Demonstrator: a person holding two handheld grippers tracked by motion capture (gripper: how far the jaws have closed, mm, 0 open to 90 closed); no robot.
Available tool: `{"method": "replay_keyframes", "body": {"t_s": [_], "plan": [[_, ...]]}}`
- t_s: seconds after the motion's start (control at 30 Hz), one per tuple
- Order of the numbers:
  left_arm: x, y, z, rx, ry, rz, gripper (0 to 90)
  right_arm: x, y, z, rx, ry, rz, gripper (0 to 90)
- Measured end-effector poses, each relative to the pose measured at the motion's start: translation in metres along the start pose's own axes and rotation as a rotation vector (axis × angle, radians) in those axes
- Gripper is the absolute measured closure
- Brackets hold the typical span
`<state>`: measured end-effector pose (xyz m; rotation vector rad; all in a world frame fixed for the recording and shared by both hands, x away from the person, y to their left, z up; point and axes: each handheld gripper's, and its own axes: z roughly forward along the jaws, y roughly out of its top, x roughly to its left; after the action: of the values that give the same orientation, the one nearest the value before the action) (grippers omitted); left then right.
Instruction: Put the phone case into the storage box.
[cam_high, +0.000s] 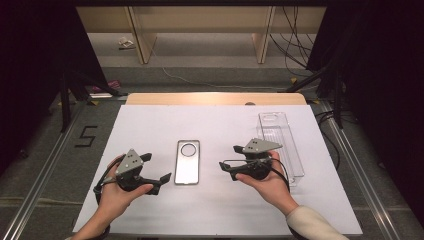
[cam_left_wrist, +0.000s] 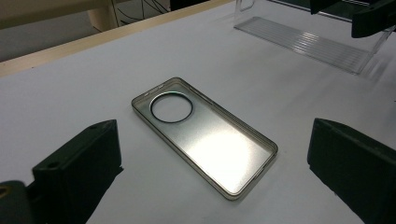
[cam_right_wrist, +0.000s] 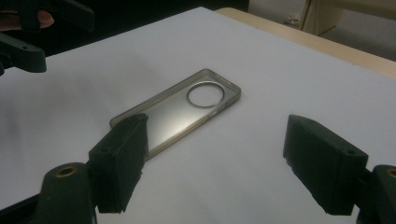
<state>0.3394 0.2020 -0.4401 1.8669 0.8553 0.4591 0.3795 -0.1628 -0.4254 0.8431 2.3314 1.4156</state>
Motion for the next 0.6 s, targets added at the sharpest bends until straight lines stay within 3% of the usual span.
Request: {"method": "replay_keyframes", "body": {"t_s": [0.6], "plan": [[-0.001,0.000,0.002,0.008,-0.003,0.014,3.4,-0.009,-0.020,-0.033,-0.018,-0.009,0.020,20.9]]}}
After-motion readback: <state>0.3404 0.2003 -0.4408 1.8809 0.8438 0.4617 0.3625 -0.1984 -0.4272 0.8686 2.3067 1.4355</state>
